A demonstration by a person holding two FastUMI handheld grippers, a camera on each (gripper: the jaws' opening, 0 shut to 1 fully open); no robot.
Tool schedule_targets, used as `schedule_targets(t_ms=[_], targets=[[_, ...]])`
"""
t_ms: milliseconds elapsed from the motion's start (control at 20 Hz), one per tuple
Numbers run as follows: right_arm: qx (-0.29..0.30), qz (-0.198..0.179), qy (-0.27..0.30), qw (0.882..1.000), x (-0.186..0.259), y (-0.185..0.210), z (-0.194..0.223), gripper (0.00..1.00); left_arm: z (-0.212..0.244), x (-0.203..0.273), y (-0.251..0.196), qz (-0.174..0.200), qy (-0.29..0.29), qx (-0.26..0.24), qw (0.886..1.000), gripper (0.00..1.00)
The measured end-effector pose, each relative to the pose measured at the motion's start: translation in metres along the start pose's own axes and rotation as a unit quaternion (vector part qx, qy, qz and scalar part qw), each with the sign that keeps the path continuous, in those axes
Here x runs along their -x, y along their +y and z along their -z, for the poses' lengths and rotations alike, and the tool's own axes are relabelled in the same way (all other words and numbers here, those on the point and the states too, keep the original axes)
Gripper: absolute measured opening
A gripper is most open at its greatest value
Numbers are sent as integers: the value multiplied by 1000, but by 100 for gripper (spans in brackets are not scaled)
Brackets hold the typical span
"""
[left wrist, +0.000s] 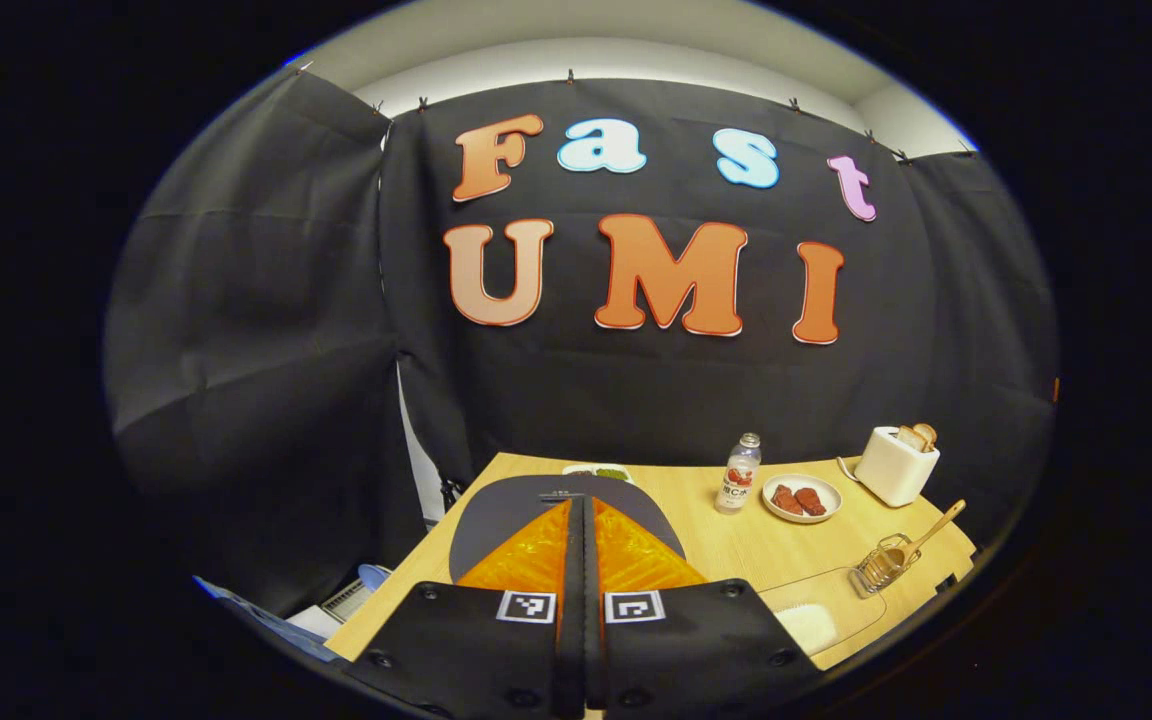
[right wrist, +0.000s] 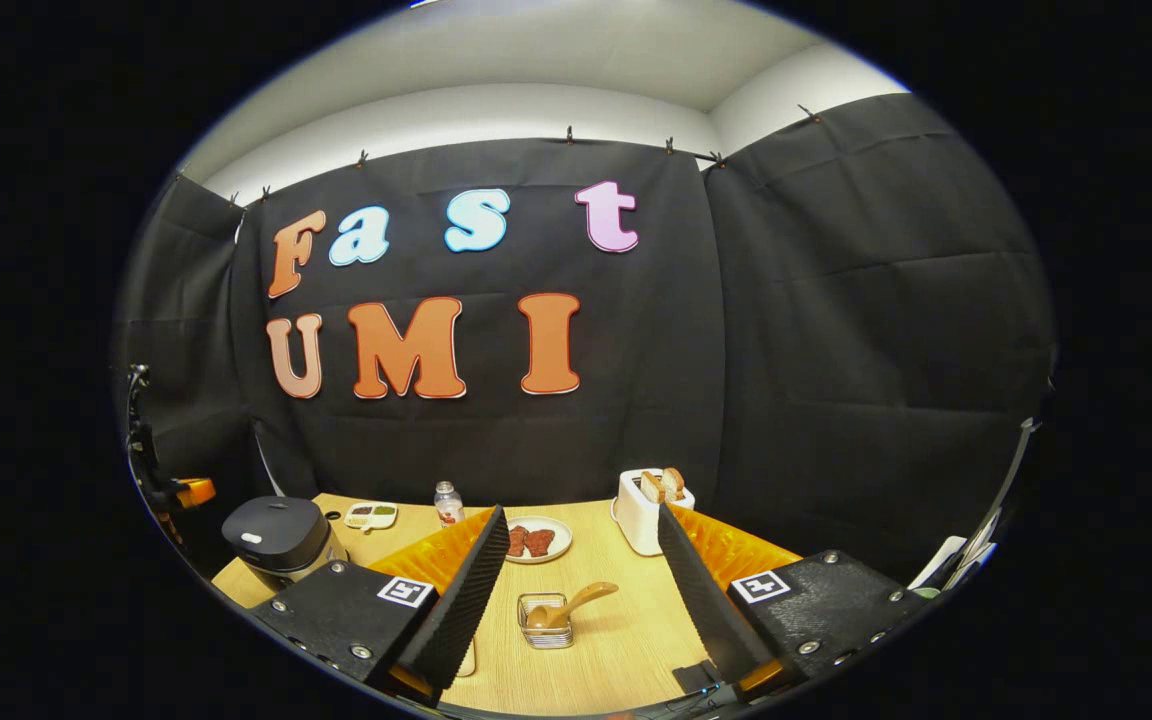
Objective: Close the left gripper, press the button to open the rice cooker; take a wooden spoon from the chopstick holder with the right hand, scoop a spoonful of rice and pour it into the rice cooker, then put the wooden spoon back into the chopstick holder.
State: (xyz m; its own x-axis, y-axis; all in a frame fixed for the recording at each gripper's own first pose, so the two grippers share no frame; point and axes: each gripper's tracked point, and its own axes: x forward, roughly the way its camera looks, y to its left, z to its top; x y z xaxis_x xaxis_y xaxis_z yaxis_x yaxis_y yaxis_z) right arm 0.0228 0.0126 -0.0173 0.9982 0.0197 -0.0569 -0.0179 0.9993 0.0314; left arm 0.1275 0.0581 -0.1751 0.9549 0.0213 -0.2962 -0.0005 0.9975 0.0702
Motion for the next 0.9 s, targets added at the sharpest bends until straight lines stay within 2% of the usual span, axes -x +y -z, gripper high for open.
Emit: schedule_targets(t_ms=[100,250,500,850,900], targets=[[1,4,3,1000,-1,-3,2,93,23,-14,2,-5,25,-20,999,4],[-3,11,7,1000,-1,-5,5,93,58,-25,-2,-5,59,-23,998,4],[-2,24,9,1000,-2,-14,7,93,92,-38,6,-10,107,-25,994,4],[-8,23,21,999,-3,-13,16,93,101,-38,4,-6,96,-27,995,5],[-7,20,22,1000,-3,-12,16,93,108,-38,5,-5,114,-34,993,5]])
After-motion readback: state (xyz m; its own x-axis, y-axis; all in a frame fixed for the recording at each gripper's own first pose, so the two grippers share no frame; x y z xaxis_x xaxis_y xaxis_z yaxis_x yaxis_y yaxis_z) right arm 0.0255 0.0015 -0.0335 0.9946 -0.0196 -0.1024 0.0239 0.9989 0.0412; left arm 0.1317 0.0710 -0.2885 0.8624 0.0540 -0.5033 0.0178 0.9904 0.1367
